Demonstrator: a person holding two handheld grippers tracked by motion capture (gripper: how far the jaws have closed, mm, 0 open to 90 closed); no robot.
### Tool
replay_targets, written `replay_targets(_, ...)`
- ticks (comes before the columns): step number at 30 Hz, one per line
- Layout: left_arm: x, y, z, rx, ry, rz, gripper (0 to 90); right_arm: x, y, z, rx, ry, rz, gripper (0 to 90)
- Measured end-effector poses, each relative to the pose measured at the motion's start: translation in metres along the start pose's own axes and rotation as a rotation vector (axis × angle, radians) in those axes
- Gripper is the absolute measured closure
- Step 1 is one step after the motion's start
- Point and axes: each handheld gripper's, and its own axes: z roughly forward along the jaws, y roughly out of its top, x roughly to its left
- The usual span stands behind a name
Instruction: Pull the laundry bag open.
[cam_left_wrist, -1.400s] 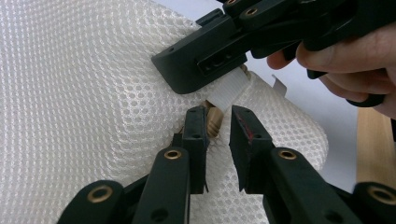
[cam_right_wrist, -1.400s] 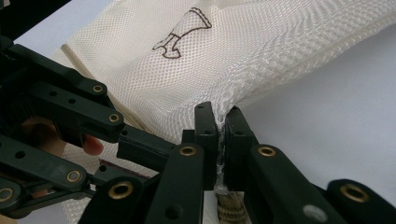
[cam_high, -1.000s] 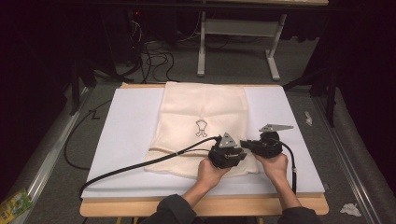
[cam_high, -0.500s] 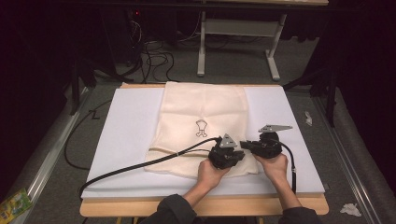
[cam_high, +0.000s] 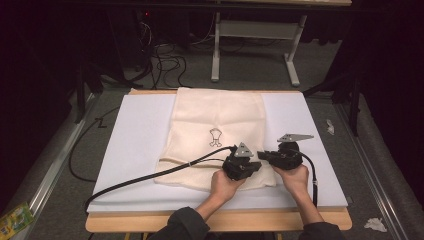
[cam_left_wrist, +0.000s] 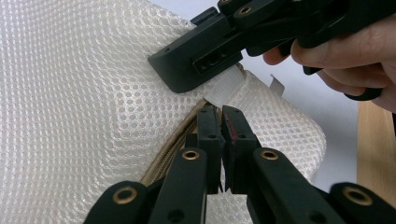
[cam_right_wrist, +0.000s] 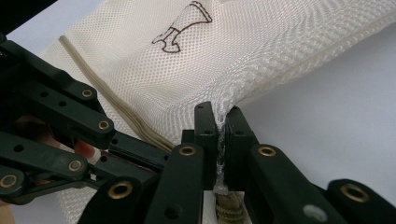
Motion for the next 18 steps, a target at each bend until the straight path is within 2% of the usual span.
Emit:
replay_targets(12,0.0003,-0.0006,0.0012,-0.009,0.0,0.002,86.0,-0.0014,-0.0014,-0.0001,-0.005,0.001,0.005,87.6)
replay_targets(18,0.0017,-0.0006,0.004,-0.019,-0.007,-0.019,85.2,-0.0013,-0.0013,0.0,-0.006,-0.001,0.004,87.6)
